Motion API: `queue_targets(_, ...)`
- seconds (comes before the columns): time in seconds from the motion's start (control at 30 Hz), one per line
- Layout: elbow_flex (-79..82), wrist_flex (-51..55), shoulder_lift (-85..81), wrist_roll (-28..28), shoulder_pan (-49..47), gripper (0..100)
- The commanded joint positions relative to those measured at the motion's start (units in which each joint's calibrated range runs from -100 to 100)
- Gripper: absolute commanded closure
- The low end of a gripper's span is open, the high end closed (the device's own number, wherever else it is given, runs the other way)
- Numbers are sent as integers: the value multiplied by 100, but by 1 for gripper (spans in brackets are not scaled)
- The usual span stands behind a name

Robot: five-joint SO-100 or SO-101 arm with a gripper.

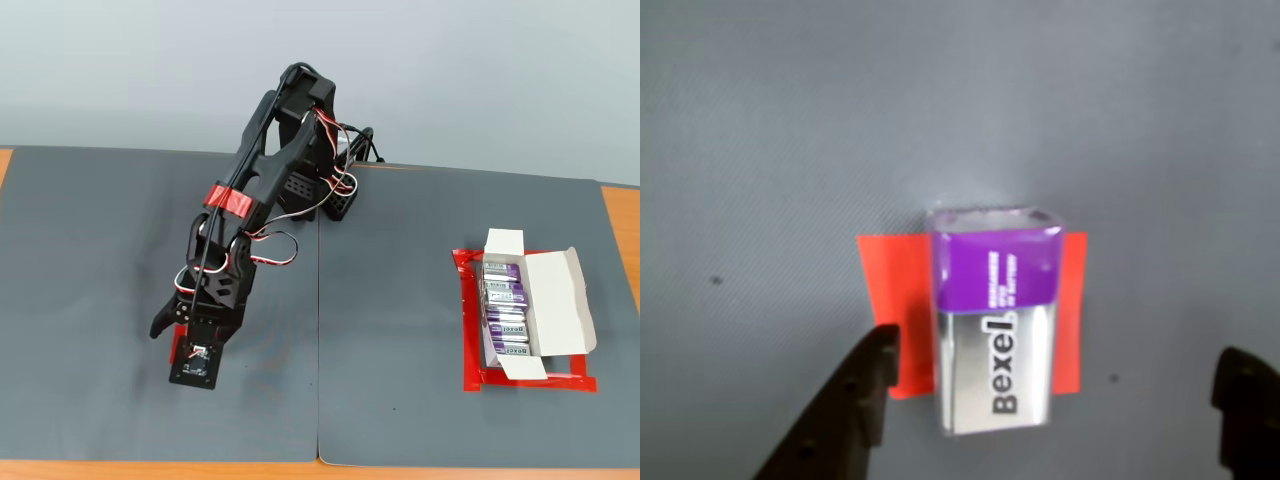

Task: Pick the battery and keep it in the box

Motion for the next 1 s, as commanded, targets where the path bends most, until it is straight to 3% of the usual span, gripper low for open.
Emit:
queue_targets(0.0, -253, -66, -6, -1, -27, 65)
queue_targets(0.83, -452, 4, 409, -17, -4, 65)
queue_targets(0.97, -452, 12, 409, -12, 10, 72)
